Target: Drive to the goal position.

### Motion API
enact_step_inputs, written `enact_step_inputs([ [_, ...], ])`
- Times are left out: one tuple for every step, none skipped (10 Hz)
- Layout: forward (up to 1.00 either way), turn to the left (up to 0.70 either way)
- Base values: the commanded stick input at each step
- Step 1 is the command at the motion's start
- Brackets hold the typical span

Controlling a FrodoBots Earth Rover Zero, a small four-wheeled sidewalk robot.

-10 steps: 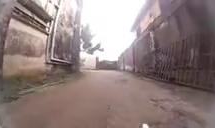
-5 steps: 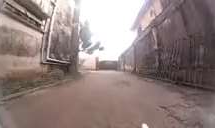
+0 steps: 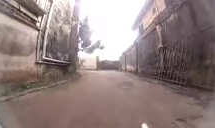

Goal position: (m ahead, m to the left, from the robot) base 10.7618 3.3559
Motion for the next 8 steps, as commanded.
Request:
enact_step_inputs([
  [0.70,0.00],
  [0.70,0.00],
  [0.70,0.00],
  [0.70,0.00],
  [0.70,0.00],
  [0.70,0.00],
  [0.70,0.00],
  [0.70,0.00],
])
